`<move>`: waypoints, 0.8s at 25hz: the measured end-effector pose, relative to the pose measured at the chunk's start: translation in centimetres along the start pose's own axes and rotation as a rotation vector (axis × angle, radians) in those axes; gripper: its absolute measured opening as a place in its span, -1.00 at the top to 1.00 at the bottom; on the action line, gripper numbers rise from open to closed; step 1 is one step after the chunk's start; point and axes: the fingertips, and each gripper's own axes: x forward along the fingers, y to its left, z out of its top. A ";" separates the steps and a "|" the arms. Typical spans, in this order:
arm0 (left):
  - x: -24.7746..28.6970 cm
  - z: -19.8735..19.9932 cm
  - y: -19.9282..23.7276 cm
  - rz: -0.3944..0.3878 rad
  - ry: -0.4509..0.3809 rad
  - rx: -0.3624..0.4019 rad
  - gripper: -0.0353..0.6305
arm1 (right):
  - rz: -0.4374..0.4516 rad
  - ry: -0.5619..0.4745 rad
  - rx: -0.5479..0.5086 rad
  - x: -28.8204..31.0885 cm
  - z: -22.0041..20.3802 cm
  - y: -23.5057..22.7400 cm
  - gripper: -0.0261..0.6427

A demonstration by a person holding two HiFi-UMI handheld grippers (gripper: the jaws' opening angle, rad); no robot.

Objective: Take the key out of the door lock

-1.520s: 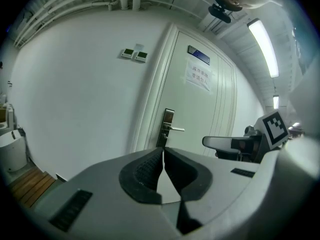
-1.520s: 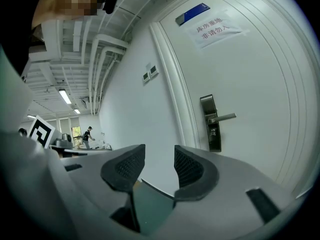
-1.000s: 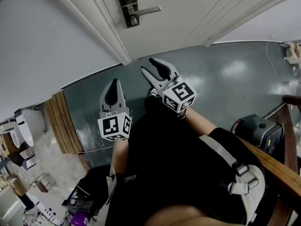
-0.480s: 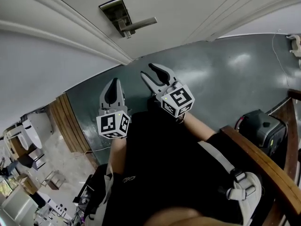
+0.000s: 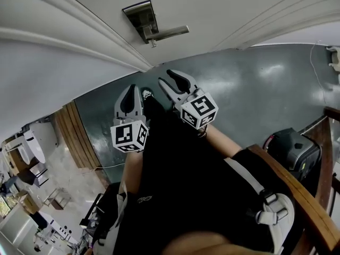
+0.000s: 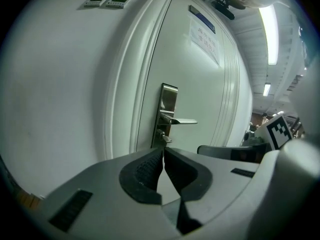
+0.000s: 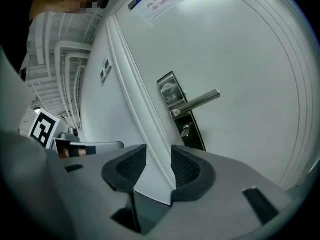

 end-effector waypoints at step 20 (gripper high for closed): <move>8.8 -0.4 4.0 -0.175 0.091 -0.032 0.81 | -0.054 -0.176 0.604 7.8 0.5 -6.6 0.36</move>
